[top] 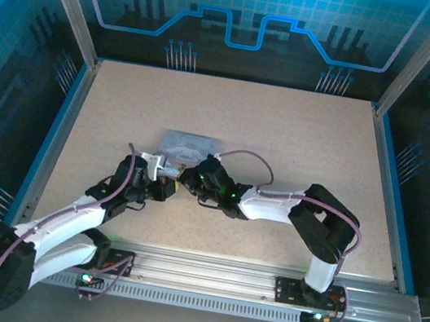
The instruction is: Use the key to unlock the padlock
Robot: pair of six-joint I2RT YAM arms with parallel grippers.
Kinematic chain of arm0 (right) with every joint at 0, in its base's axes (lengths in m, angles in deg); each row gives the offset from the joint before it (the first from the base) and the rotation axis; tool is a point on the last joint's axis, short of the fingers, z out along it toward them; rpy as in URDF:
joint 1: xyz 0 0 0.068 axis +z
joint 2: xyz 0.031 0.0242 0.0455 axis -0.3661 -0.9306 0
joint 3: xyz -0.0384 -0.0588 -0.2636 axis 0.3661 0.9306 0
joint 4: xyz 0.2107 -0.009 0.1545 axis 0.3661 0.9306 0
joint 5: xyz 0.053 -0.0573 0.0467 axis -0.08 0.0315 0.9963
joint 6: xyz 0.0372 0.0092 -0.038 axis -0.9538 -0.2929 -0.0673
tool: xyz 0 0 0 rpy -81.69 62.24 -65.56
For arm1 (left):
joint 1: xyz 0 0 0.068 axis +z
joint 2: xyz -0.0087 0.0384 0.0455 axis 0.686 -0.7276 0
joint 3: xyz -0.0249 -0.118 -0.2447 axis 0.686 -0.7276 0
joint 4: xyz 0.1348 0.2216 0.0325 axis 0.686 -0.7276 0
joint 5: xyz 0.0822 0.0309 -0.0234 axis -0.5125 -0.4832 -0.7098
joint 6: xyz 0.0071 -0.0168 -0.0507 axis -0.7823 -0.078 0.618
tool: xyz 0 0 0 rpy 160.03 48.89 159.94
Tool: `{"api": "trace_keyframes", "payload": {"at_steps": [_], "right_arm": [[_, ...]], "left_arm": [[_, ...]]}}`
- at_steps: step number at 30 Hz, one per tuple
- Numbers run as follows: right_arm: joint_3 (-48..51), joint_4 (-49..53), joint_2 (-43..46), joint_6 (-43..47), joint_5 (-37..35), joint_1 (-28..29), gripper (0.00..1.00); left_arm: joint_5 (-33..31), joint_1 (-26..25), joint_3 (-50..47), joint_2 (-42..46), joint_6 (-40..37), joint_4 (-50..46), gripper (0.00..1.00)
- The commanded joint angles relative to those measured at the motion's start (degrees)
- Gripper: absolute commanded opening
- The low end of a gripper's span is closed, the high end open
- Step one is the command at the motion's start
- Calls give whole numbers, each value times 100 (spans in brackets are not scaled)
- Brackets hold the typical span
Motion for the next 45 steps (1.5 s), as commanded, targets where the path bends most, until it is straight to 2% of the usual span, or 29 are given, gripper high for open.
{"api": "trace_keyframes", "payload": {"at_steps": [1, 9, 13, 21, 32, 37, 38, 41, 43, 45], "right_arm": [[10, 923, 198, -29, -450, 6, 0], [-175, 1740, 360, 19, -665, 2, 0], [-197, 1912, 396, 37, -619, -19, 0], [-277, 2079, 364, 39, -293, -117, 2], [-471, 2456, 155, 159, 232, -271, 3], [-270, 2226, 227, 126, 174, -293, 0], [-204, 2165, 242, 89, 154, -292, 0], [76, 1745, 320, -55, 52, -284, 0], [220, 1524, 337, -146, 5, -285, 0], [372, 1211, 346, -213, -10, -284, 0]], "left_arm": [[-479, -109, 281, 82, -626, -146, 0], [-1137, -665, 451, -117, -1284, -104, 0], [-1200, -797, 408, -213, -1547, -7, 0], [-1298, -1147, 75, -535, -1737, 642, 0], [-2096, -1962, 4, -812, -2270, 912, 0], [-2112, -2033, 37, -868, -1873, 961, 0], [-2135, -2025, -7, -804, -1695, 1007, 4], [-2203, -1979, -87, -603, -1064, 1036, 38], [-2144, -1886, -108, -502, -602, 955, 46], [-1787, -1648, -159, -403, -57, 914, 48]]}}
